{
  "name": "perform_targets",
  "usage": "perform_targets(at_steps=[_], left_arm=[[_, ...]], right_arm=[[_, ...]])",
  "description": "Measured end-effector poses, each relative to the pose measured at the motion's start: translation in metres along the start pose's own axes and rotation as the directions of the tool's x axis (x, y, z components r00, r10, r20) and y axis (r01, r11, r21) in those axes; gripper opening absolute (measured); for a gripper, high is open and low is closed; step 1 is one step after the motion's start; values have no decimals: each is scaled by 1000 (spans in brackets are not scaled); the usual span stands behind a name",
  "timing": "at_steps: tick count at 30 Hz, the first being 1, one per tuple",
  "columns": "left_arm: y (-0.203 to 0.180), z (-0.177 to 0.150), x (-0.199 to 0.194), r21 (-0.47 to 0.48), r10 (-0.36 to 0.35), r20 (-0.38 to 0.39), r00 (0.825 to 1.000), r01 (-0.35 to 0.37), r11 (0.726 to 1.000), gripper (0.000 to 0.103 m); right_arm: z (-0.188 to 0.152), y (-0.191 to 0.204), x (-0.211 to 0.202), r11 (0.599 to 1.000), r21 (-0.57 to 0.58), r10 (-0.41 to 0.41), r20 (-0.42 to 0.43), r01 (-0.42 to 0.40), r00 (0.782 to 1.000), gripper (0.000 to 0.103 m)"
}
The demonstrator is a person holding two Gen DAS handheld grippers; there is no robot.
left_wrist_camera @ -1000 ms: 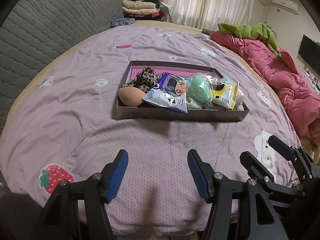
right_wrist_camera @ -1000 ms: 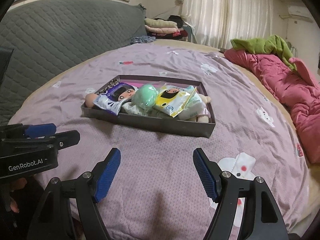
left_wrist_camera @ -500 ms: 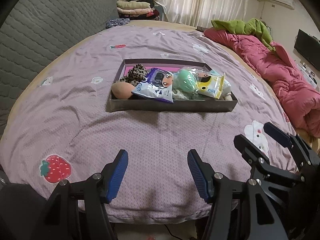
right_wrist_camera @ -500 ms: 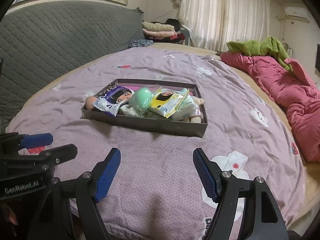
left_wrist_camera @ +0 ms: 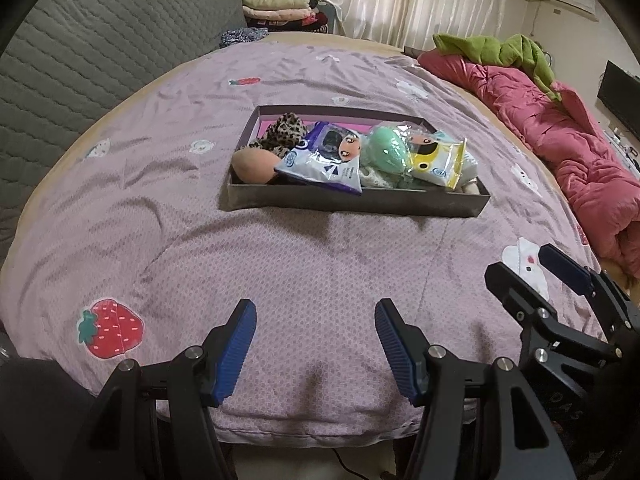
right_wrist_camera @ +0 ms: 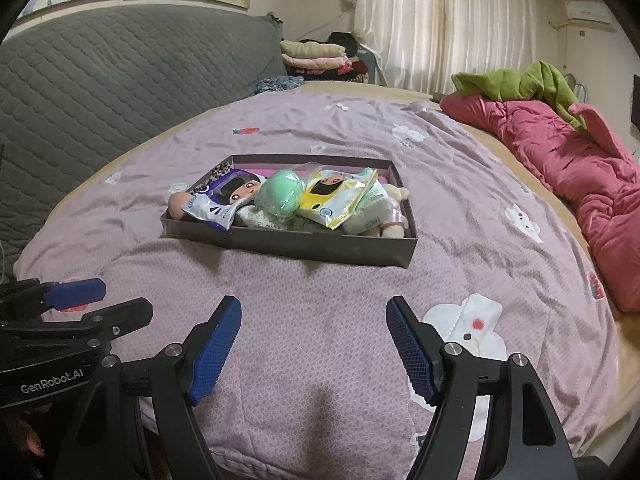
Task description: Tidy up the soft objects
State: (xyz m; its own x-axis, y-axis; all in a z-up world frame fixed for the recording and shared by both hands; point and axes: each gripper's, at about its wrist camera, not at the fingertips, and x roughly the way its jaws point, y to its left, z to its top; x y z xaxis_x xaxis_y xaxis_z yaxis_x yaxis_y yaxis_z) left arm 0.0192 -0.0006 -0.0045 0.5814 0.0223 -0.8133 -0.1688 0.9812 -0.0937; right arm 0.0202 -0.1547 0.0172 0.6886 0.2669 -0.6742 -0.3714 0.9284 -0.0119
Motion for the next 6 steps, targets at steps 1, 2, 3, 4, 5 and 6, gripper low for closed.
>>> perform_targets(at_steps=[1, 2, 3, 4, 5, 6], left_arm=[[0, 0, 1, -1, 0, -3, 1000, 0, 1000, 61], [1, 0, 2, -1, 0, -5, 1000, 0, 1000, 61], [2, 0, 3, -2, 1, -7, 1000, -1, 1000, 61], [2, 0, 5, -3, 1, -9, 1000, -1, 1000, 61], [3, 0, 6, -3, -1, -10, 1000, 1, 1000, 61], [4, 0, 7, -5, -2, -12, 1000, 2, 1000, 61]], right_arm=[[0, 0, 1, 1000, 1, -1, -1, 1, 1000, 76], [0, 0, 1, 1000, 2, 1, -3, -1, 1000, 76], [0, -1, 2, 1000, 4, 3, -5, -3, 1000, 76], [0, -1, 3, 1000, 7, 2, -6, -2, 1000, 76], [-1, -2, 4, 1000, 10, 2, -8, -2, 1000, 76], [-1, -3, 5, 1000, 17, 5, -12, -5, 1000, 76]])
